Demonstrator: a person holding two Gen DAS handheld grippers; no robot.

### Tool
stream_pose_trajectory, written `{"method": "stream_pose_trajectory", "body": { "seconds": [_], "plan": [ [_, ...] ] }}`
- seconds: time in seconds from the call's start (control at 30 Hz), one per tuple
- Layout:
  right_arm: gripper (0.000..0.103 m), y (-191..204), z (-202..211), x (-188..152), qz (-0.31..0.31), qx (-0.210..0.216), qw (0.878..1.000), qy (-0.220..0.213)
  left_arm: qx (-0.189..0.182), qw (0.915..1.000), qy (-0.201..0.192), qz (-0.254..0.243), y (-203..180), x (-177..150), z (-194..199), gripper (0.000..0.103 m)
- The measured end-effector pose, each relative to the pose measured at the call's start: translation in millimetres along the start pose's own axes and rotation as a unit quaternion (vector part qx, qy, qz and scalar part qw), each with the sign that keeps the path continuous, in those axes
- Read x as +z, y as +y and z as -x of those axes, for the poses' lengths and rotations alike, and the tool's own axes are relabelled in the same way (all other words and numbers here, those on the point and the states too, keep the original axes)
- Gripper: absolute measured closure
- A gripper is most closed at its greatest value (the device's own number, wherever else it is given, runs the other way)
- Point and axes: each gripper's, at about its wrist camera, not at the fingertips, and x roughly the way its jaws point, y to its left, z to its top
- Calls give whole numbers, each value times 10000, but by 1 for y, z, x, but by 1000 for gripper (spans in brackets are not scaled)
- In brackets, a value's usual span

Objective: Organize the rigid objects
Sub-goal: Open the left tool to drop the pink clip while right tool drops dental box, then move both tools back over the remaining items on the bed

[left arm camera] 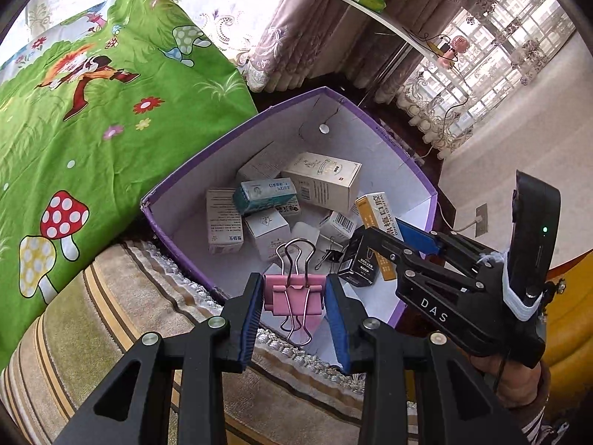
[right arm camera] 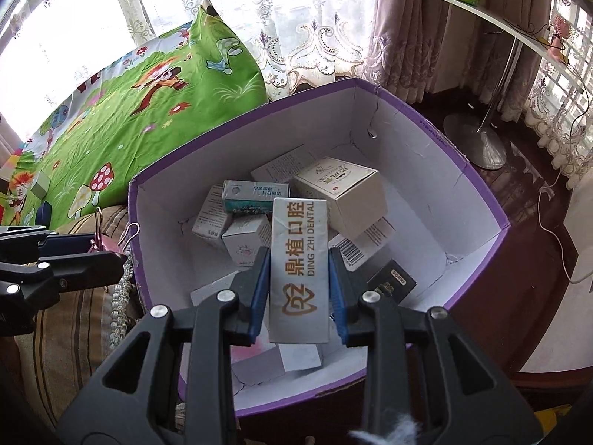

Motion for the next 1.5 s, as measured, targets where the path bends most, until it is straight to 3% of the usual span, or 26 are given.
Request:
{"method": "stream_pose_trajectory", "body": {
  "seconds": [0.27,0.4,0.57,0.9,1.23,1.5],
  "plan": [
    [68,-2,-2,-2,-56,78,10000,-11,-64,10000,-7,-14,-2,1,-3,67],
    [68,0,-2,-1,-68,152,9999,-5,-95,9999,-36,62,1,1,-2,58],
    [52,3,-2,-1,-68,206,9998,-7,-135,9996,-145,193,7,0,3,53],
    [46,21,5,2,118,320,9994,-48,-12,9978,-433,492,27,0,23,52],
    [40,61,18,14,524,500,9972,-164,739,9913,-851,686,73,8,61,51],
    [31,114,31,35,949,735,9922,-347,1453,9756,-1305,1000,136,20,107,45]
  ]
}}
